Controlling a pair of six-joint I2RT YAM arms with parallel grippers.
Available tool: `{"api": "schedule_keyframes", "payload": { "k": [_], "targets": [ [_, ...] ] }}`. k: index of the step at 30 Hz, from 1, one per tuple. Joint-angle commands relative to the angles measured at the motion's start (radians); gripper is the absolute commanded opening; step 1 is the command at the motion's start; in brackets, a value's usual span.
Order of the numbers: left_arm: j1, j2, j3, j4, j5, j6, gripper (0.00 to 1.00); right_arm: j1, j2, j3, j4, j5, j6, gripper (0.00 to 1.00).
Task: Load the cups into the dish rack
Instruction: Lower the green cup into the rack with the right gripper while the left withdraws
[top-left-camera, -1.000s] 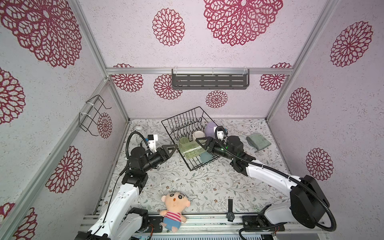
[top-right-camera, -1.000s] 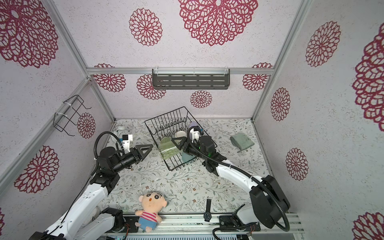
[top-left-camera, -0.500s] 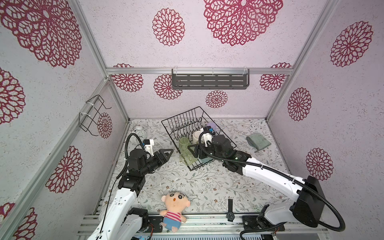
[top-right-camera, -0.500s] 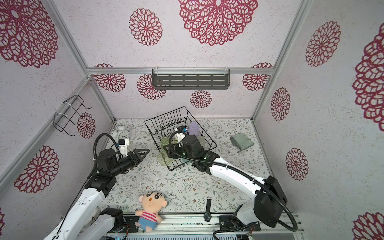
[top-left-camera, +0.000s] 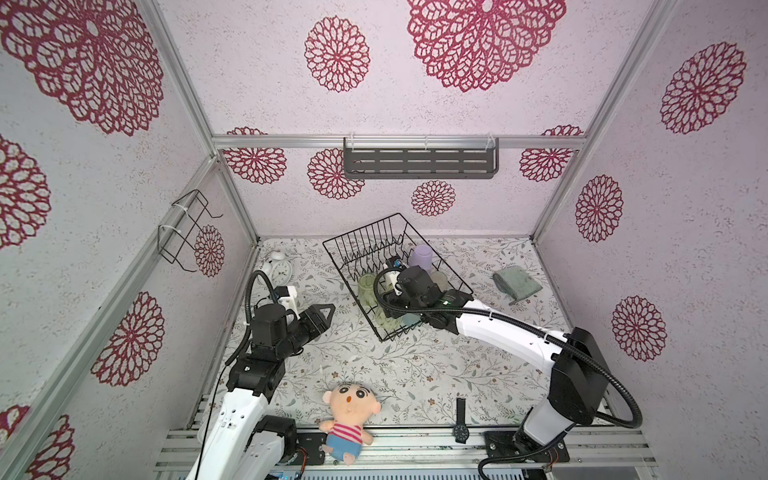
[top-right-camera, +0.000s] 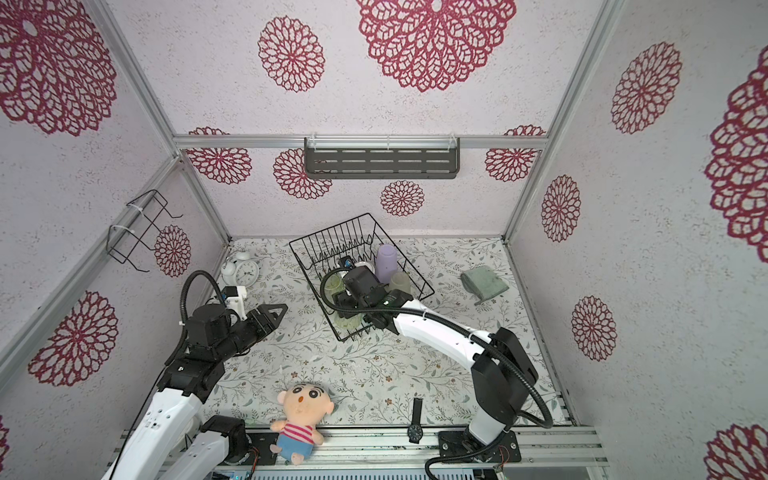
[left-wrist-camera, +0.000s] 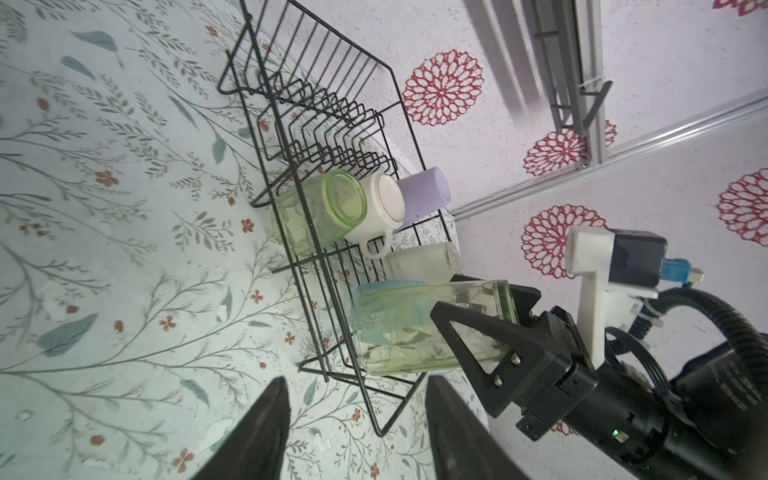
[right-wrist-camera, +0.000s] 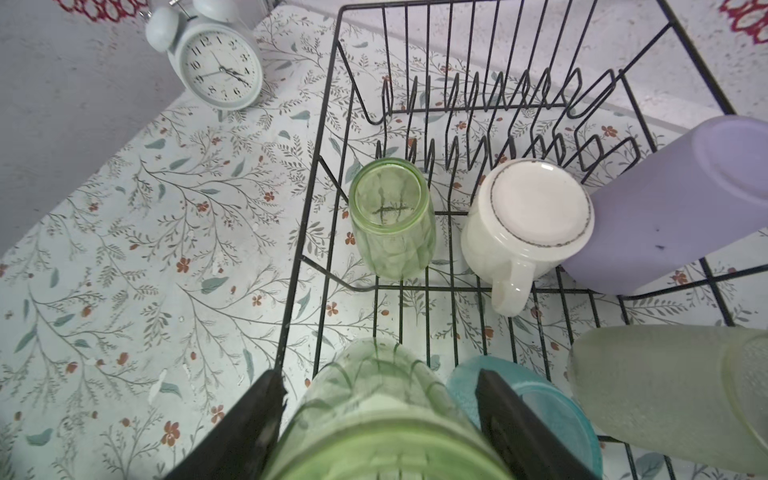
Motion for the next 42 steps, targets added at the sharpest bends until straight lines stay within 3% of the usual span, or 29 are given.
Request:
{"api": "schedule_keyframes", "payload": {
  "k": [1,15,30,42],
  "targets": [
    [0.009,-0.011,0.008,-0.056,-0.079,0.024,0.57,0.017,0.008,0.054,0.005,0.057,-0.059,0.7],
    [0.011,-0.015,-0.02,-0.026,-0.095,0.005,0.6,0.032,0.099,0.057,0.064,0.111,-0.064,0.71],
    [0.012,0.011,-0.02,-0.008,-0.087,0.001,0.61,0.031,0.147,0.033,0.086,0.156,-0.066,0.8],
    [0.012,0.008,-0.003,-0.038,-0.12,0.016,0.62,0.031,0.015,0.032,0.05,0.138,-0.035,0.83]
  ]
}}
